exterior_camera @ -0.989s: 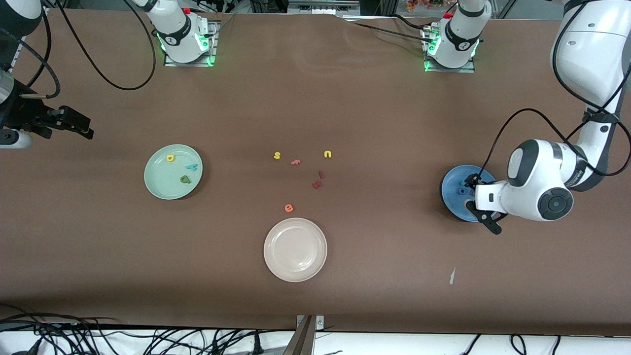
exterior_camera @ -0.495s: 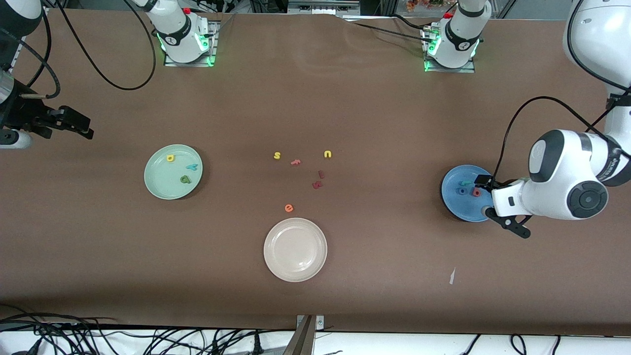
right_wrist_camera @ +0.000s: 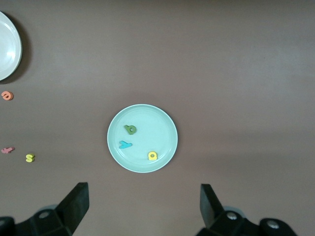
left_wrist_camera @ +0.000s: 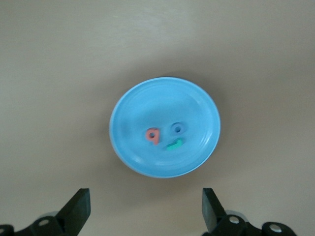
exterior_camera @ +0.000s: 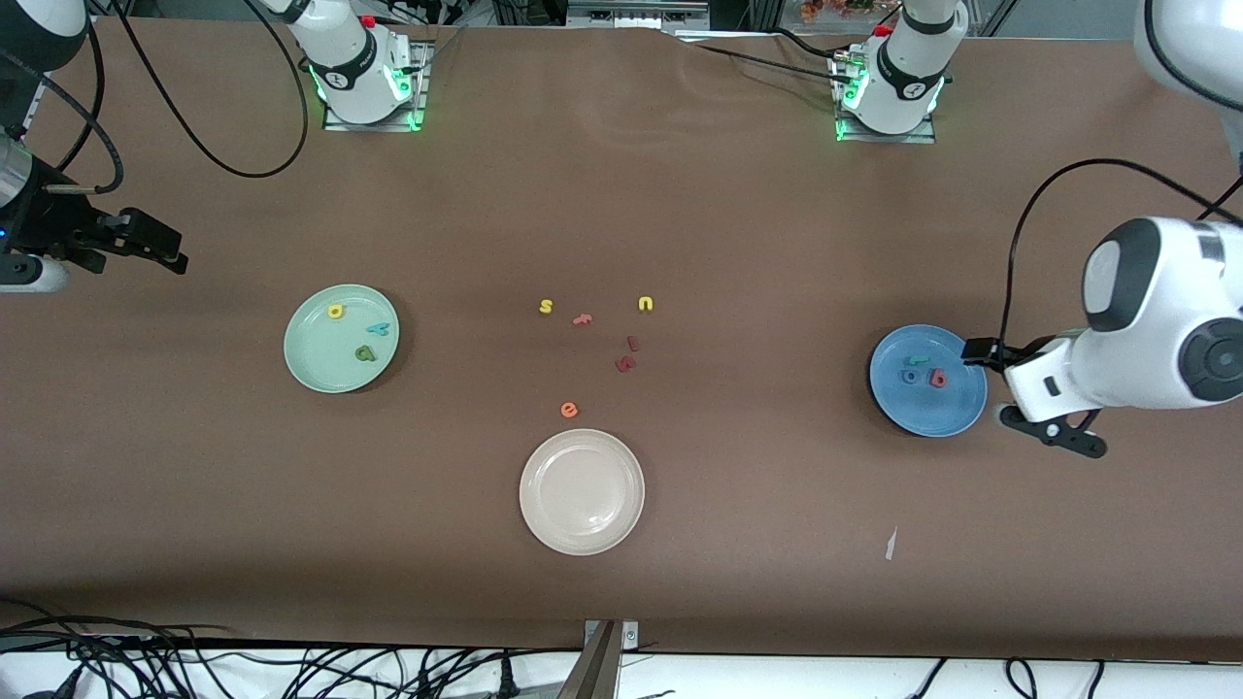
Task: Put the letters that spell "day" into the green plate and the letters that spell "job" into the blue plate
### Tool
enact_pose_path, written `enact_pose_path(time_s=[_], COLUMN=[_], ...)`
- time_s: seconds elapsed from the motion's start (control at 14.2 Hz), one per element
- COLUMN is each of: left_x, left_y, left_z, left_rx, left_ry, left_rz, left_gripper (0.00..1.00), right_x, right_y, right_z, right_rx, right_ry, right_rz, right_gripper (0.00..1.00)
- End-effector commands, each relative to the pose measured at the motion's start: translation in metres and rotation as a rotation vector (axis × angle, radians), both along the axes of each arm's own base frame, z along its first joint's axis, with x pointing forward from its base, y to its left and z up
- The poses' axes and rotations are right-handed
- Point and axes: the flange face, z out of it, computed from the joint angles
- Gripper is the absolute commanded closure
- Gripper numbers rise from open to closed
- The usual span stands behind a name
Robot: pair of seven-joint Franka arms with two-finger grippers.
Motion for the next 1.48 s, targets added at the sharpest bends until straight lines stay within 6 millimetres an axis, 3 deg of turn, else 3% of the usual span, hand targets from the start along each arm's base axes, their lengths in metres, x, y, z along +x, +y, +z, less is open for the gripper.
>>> enact_pose_path(time_s=[0.0,0.07,0.35,0.49,0.78,0.85,0.99,1.27,1.41], left_x=[-0.02,-0.022,-0.035,-0.045,-0.082,-0.085,-0.091,-0.112,-0.117], left_y=[0.017,0.022,0.01,-0.003,-0.031,-0.037,-0.045,-0.031,-0.03], left_z=[0.046,0.055,0.089,0.117,0.196,0.203,0.207,0.22,0.218], left_rx=[0.059,0.063,0.02,-0.011,-0.014,-0.01,-0.006,-0.011,-0.006], left_ry=[-0.041,-0.054,-0.106,-0.139,-0.237,-0.248,-0.234,-0.172,-0.143], left_rz=[0.03,0.056,0.191,0.281,0.236,0.224,0.203,0.118,0.119], left_gripper=[0.0,0.0,0.0,0.0,0.0,0.0,0.0,0.0,0.0], right_x=[-0.002,-0.002,-0.002,-0.002,-0.004,-0.005,-0.006,-0.003,0.002], right_y=[-0.001,-0.001,-0.001,0.0,0.004,0.018,0.022,-0.002,-0.002], right_z=[0.005,0.005,0.004,0.005,0.007,0.006,0.005,0.006,0.006], right_rx=[-0.006,-0.006,-0.006,-0.008,-0.006,-0.004,-0.002,-0.007,-0.004], right_ry=[-0.004,-0.002,0.0,-0.004,-0.002,0.009,0.013,0.009,0.007], right_rz=[0.011,0.011,0.01,0.01,0.019,0.042,0.051,0.04,0.063], right_gripper=[0.0,0.0,0.0,0.0,0.0,0.0,0.0,0.0,0.0])
